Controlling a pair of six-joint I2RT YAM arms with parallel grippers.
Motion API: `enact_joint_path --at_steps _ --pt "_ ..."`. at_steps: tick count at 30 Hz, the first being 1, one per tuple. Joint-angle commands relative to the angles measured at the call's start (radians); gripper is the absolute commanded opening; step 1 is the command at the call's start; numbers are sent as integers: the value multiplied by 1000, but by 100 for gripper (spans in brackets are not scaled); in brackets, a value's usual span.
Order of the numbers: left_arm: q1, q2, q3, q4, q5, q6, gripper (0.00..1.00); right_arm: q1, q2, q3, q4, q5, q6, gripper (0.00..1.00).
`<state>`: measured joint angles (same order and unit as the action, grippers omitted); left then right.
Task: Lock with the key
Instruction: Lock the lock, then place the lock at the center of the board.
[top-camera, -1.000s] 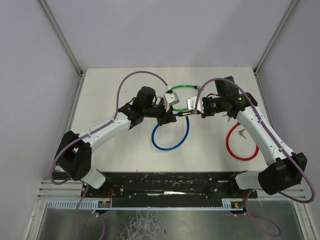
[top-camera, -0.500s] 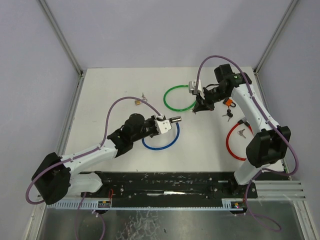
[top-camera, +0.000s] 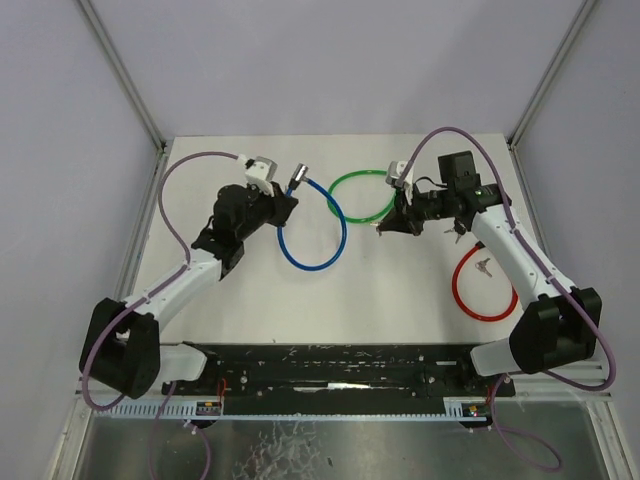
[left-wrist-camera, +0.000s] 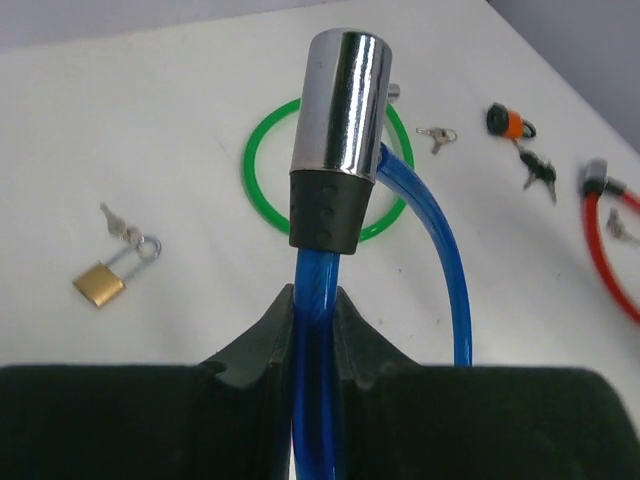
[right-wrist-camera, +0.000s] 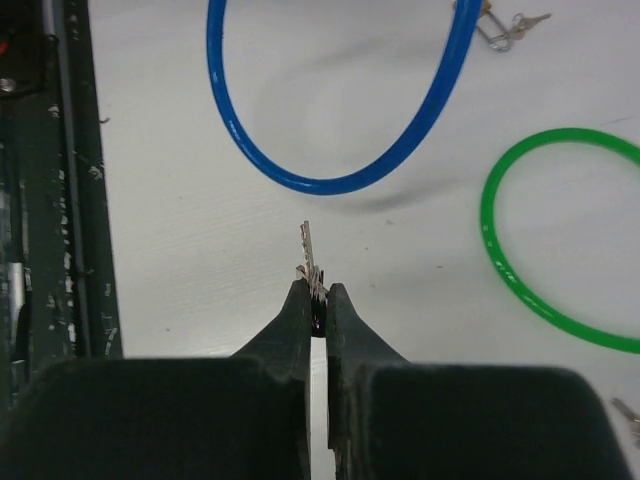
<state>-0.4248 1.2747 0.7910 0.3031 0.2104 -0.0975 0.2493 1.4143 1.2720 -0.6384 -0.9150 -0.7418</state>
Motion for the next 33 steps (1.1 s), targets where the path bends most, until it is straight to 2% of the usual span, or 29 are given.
enact_joint_path --at_steps 1,5,7,13,17,22,26,33 --pt "162 70 -3 187 75 -417 0 0 36 -48 118 -130 182 0" --pt "349 181 -64 402 218 -696 0 0 83 -45 128 -127 216 0" --pt "413 220 -93 496 233 -765 0 1 99 -48 135 -130 224 0" --pt "531 287 -132 542 95 -825 0 8 132 -50 153 -127 250 0" --pt "601 335 -176 620 7 -916 0 25 149 -49 157 -116 253 0" --pt "672 407 -229 729 -10 -1044 0 35 162 -48 157 -109 256 0" --pt "683 395 -239 650 -70 -1042 0 37 166 -46 157 -104 259 0" --pt "684 290 -262 386 -323 -1014 0 38 174 -45 158 -102 266 0"
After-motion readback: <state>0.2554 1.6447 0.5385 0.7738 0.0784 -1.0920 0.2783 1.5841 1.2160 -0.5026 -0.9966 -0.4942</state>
